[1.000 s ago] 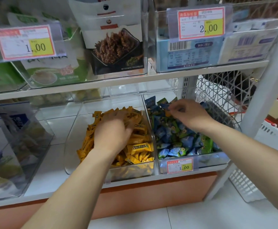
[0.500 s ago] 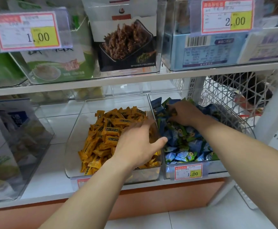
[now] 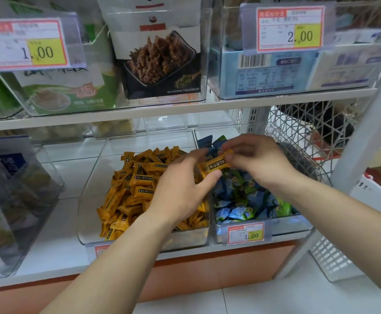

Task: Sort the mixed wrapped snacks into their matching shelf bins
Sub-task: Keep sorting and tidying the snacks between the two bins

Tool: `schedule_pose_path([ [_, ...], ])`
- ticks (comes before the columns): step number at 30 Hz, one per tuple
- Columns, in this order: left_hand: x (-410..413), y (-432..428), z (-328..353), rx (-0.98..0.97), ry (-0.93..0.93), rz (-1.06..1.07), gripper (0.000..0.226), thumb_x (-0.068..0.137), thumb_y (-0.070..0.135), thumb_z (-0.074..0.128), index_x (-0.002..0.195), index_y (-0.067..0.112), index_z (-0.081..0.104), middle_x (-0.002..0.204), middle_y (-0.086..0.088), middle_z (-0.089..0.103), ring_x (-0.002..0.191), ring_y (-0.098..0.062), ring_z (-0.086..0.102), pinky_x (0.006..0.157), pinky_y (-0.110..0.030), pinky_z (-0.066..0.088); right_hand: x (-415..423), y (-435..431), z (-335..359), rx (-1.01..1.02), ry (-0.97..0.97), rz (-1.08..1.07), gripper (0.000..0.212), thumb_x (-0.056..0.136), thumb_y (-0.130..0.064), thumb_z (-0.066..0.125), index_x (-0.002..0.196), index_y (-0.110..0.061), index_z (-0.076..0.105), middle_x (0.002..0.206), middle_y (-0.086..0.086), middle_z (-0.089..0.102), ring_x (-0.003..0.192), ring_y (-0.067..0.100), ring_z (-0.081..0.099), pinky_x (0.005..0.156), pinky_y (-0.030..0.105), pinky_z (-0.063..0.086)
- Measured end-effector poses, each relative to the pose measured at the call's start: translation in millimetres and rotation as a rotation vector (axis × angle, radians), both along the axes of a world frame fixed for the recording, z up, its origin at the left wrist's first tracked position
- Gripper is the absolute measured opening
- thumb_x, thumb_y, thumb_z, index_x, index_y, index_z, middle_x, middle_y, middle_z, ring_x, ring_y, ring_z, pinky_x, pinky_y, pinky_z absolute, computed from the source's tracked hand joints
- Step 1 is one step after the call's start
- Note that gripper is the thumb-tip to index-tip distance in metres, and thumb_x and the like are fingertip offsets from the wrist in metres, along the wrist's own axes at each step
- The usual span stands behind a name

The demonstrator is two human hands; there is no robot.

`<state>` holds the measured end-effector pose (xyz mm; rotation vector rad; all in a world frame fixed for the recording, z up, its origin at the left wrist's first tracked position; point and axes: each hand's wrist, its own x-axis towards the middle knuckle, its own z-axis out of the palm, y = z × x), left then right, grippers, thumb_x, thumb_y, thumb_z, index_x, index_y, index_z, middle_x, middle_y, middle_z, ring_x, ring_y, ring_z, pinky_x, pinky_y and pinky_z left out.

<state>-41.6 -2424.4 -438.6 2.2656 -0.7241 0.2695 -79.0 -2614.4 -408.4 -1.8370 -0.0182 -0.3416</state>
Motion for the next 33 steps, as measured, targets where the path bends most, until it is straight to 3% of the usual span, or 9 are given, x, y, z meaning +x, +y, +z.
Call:
schedule_pose_path([
  [4,-0.6,-2.1,4.9,-0.075,0.01,0.044,0.035,0.091,0.053,0.057,0.12,0.034,0.063,0.098,0.017,0.07,0.091,-0.006,0.065,0.077,-0.03,0.055,-2.0,10.0,-2.3,0.16,0.015,-0.003,0.017,0.09,-0.007,0.07,0.104,-0.017,0.069,0.098,0.011,0.075,0.092,0.023,0.073,0.079,0.032,0.061],
  [6,6.4,6.8,4.3,0.009,-0.022,0.179,0.036,0.092,0.056,0.057,0.12,0.035,0.064,0.083,0.018,0.064,0.084,-0.012,0.066,0.068,-0.03,0.052,7.7,3.5,-9.8,0.023,0.047,-0.065,0.017,0.092,-0.019,0.07,0.108,-0.024,0.067,0.1,0.0,0.075,0.093,0.018,0.072,0.079,0.031,0.059],
  [8,15.1,20.7,1.6,0.136,-0.061,0.313,0.046,0.091,0.056,0.059,0.129,0.03,0.06,0.093,0.008,0.067,0.098,-0.022,0.064,0.077,-0.034,0.052,23.5,-5.4,-20.0,-0.235,0.064,-0.101,0.015,0.094,-0.025,0.067,0.109,-0.029,0.067,0.107,-0.012,0.07,0.099,0.008,0.065,0.082,0.02,0.05],
  [10,21.9,31.2,-1.3,0.183,-0.098,0.377,0.053,0.091,0.052,0.062,0.136,0.025,0.056,0.126,-0.003,0.064,0.122,-0.029,0.053,0.096,-0.041,0.047,44.7,-9.6,-29.7,-0.476,0.057,-0.058,0.024,0.095,-0.025,0.063,0.119,-0.027,0.065,0.114,-0.011,0.063,0.102,0.005,0.057,0.077,0.01,0.039],
  [14,18.4,23.9,-5.8,0.114,-0.07,0.27,0.055,0.088,0.062,0.055,0.133,0.031,0.056,0.13,0.002,0.061,0.122,-0.023,0.053,0.095,-0.038,0.049,93.4,-10.7,-36.8,-0.765,0.021,0.031,0.041,0.09,-0.028,0.066,0.13,-0.021,0.06,0.124,0.001,0.058,0.111,0.017,0.056,0.084,0.023,0.038],
  [19,6.7,7.9,-18.6,0.164,0.036,0.073,0.065,0.076,0.079,0.048,0.131,0.047,0.039,0.132,0.011,0.059,0.118,-0.013,0.055,0.089,-0.028,0.047,131.1,-15.1,-44.0,-1.112,0.25,0.244,0.05,0.091,-0.052,0.06,0.134,-0.026,0.057,0.13,0.006,0.057,0.117,0.031,0.052,0.09,0.037,0.044],
  [22,10.1,6.0,-22.2,0.197,0.07,0.047,0.061,0.077,0.076,0.049,0.131,0.049,0.044,0.13,0.015,0.059,0.12,-0.011,0.053,0.096,-0.038,0.051,126.7,-24.6,-44.1,-1.234,0.216,0.273,0.042,0.091,-0.053,0.058,0.129,-0.035,0.062,0.115,0.0,0.059,0.112,0.026,0.054,0.082,0.035,0.045],
  [29,12.4,9.6,-22.2,0.168,0.124,0.017,0.064,0.074,0.079,0.048,0.132,0.05,0.046,0.131,0.019,0.057,0.123,-0.007,0.051,0.099,-0.04,0.049,78.1,-57.5,-35.7,-1.374,0.153,0.278,0.023,0.09,-0.051,0.057,0.098,-0.034,0.069,0.083,-0.012,0.054,0.095,0.02,0.053,0.069,0.035,0.048],
  [33,11.1,9.1,-21.0,0.182,0.132,0.013,0.067,0.073,0.081,0.046,0.132,0.048,0.045,0.131,0.018,0.057,0.123,-0.008,0.051,0.099,-0.039,0.049,62.3,-66.3,-13.5,-1.377,0.319,0.327,0.037,0.088,-0.062,0.056,0.107,-0.034,0.07,0.097,-0.009,0.063,0.093,0.016,0.057,0.079,0.037,0.053],
])
